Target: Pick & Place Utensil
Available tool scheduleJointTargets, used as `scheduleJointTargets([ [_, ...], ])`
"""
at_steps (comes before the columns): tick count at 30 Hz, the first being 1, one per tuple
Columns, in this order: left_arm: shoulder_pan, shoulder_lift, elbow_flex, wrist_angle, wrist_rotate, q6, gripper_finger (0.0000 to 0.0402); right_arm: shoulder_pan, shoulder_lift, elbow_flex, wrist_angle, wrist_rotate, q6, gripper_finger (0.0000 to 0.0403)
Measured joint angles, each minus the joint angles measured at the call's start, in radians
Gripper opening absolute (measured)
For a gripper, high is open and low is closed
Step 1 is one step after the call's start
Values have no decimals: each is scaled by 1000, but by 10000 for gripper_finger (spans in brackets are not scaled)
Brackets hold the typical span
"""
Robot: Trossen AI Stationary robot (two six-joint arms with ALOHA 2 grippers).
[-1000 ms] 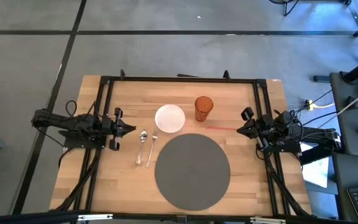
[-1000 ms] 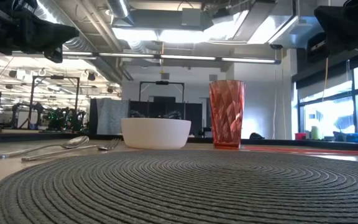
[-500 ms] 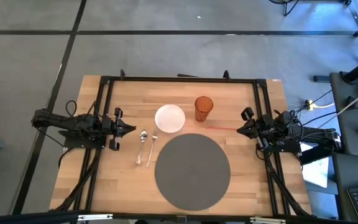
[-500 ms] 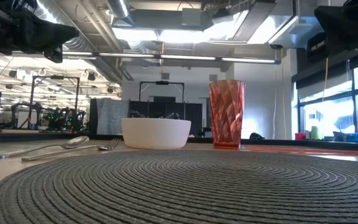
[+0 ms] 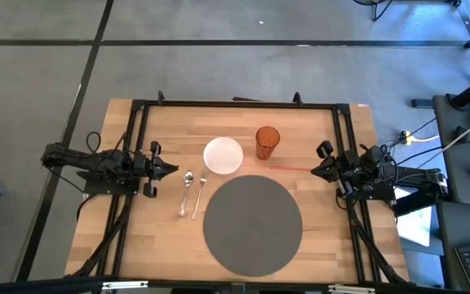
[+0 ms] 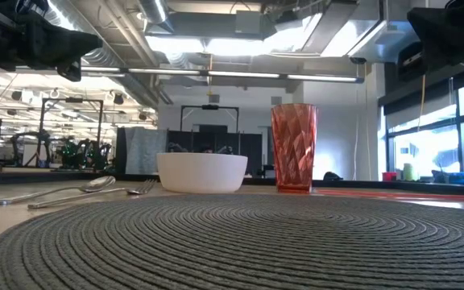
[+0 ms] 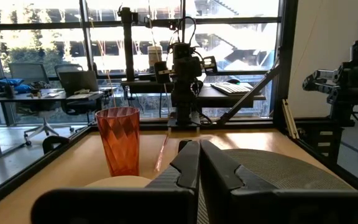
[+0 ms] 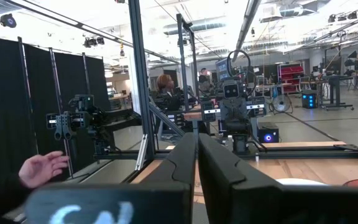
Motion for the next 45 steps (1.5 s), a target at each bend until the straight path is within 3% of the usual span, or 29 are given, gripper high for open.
scheduleJointTargets([
  [38, 0, 0, 0, 0, 0, 0, 7, 0, 0, 0, 1, 0, 3, 20],
  [45, 0, 0, 0, 0, 0, -2, 6, 0, 35, 46, 79, 155, -64, 9],
])
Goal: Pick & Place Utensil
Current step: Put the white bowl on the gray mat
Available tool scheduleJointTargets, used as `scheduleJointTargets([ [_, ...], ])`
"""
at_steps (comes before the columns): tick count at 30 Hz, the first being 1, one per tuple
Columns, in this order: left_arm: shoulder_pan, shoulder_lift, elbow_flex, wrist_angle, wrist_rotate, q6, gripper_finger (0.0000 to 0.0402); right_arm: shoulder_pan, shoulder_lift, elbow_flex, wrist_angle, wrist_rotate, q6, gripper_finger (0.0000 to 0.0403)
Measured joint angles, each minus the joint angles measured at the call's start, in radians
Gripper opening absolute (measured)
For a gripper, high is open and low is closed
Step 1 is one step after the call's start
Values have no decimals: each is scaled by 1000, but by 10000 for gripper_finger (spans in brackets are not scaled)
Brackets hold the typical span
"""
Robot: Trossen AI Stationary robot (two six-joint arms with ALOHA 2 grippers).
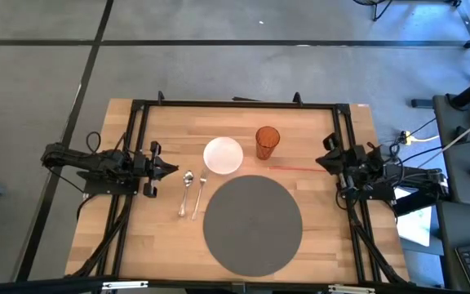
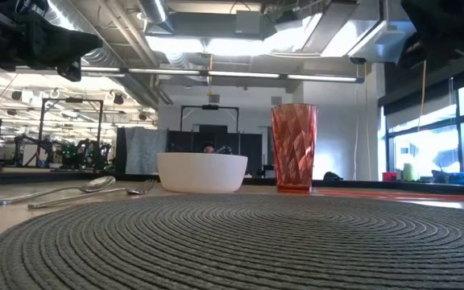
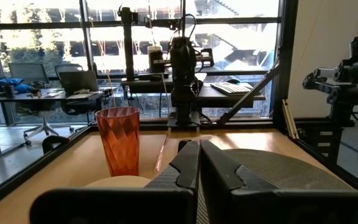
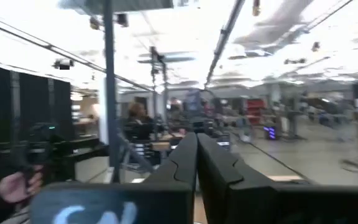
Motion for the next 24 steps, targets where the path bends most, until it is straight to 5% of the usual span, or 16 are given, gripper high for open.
scheduleJointTargets([
  [7, 0, 0, 0, 0, -1, 1, 4, 0, 279, 259, -194, 30, -34, 6],
  [18, 0, 0, 0, 0, 0, -70, 5, 2, 1018, 889, -591, 57, -268, 17],
  [24, 0, 0, 0, 0, 9, -88, 5, 22, 1365, 1177, -765, 89, -406, 62],
])
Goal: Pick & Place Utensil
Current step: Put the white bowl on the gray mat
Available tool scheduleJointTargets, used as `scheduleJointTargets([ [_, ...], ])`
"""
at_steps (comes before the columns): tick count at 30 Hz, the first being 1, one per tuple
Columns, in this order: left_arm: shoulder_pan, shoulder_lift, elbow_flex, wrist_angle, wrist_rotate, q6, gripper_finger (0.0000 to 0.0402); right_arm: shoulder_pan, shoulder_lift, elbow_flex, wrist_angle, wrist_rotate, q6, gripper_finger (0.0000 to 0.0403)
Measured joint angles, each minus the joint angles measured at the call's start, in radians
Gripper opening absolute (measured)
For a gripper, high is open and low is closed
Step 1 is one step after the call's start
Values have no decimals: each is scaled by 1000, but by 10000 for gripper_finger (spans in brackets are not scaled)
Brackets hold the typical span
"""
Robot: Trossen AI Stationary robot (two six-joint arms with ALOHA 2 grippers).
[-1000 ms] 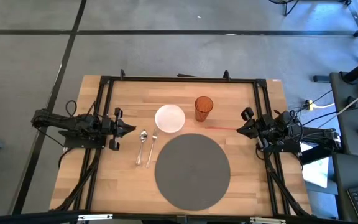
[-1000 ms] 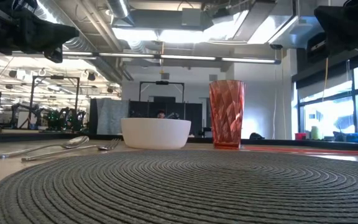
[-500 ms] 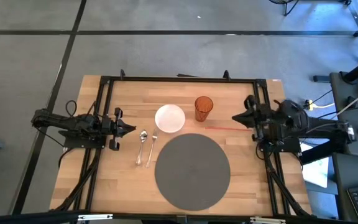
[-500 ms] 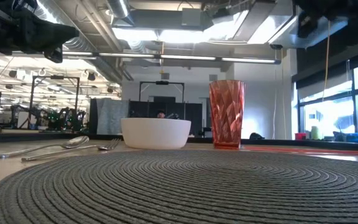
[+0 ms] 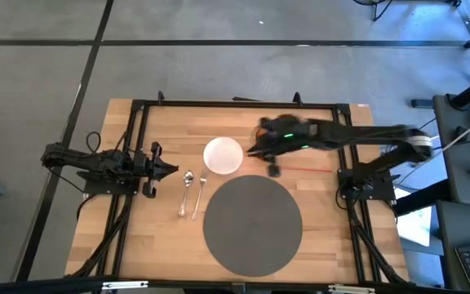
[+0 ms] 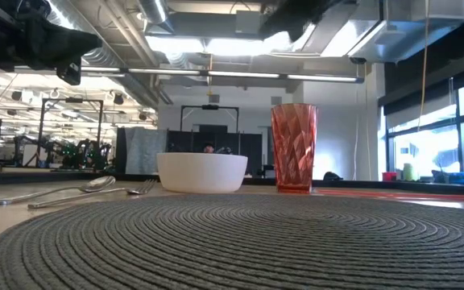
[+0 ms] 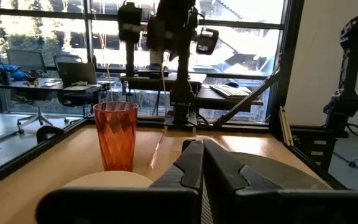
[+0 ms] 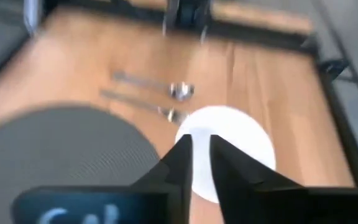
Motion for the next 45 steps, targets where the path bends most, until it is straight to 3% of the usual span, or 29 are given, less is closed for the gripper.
scheduleJointTargets([
  [7, 0, 0, 0, 0, 1, -16, 8, 47, 277, 128, -50, 80, -230, 165],
  [10, 0, 0, 0, -1, 2, -24, 6, 46, 350, 129, -35, 140, -238, 206],
  [15, 0, 0, 0, 0, 2, -58, 8, 45, 415, 132, -6, 124, -256, 243],
  [45, 0, 0, 0, -1, 18, -146, 8, 7, 535, 130, 84, 70, -175, 244],
])
